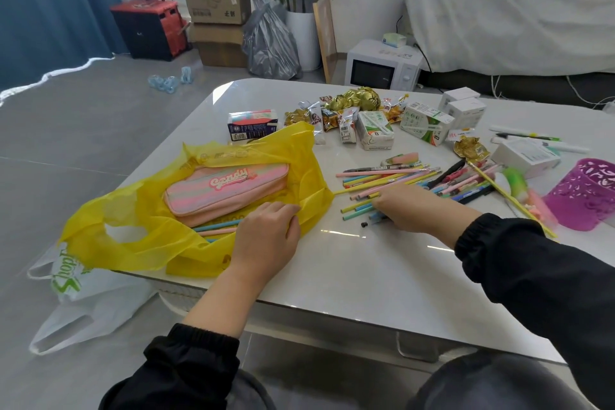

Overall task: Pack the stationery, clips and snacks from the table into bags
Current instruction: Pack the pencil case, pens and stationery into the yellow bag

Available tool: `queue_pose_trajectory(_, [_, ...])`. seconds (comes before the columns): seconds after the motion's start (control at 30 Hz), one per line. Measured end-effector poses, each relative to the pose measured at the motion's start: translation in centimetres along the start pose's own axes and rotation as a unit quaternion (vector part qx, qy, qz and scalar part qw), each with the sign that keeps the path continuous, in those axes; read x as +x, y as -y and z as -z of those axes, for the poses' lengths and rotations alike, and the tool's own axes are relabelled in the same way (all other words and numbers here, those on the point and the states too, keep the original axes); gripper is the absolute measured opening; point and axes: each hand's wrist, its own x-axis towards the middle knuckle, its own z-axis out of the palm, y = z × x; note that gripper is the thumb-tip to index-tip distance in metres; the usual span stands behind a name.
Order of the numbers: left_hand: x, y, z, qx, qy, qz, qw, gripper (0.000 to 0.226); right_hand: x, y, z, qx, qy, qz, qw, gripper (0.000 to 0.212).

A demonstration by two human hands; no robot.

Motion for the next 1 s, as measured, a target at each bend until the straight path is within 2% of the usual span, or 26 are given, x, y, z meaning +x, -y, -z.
queue_pose_trajectory(0.47, [-0.3,1.7,0.7,-0.015,0.007,0.051,0.999,0.027,-1.6,1.2,0.1,-0.029,-0.066,-0.004,0.997,0.023])
queue_pose_trajectory(0.57, [-0.4,1.7,1.2,-0.018,0.010,0.048,0.999,0.030,-1.4,1.0,0.5,-0.044,-0.190,-0.013,0.981,0.014])
queue_pose_trajectory(0.63, [-0.5,1.7,1.5,-0.022,0.003,0.046,0.999,0.031,-1.2,1.0,1.4,-0.007,-0.278,-0.029,0.960,0.018])
queue_pose_trajectory(0.73, [-0.8,2.0,1.8,-0.026,0.001,0.049,0.998,0.033,-0.7,1.8,3.8,0.094,-0.405,-0.049,0.908,0.015])
queue_pose_trajectory(0.83, [-1.0,2.6,1.6,-0.034,0.028,0.060,0.997,0.028,-0.2,3.2,7.3,0.255,-0.521,-0.076,0.811,0.010])
queue_pose_trajectory(0.9, [-1.2,2.8,1.5,-0.038,0.060,0.072,0.995,0.032,0.3,4.0,9.2,0.354,-0.565,-0.096,0.739,0.015])
queue_pose_trajectory(1.0, [-1.4,3.1,1.4,-0.032,0.086,0.084,0.992,0.038,1.3,5.4,11.6,0.480,-0.584,-0.103,0.647,0.013])
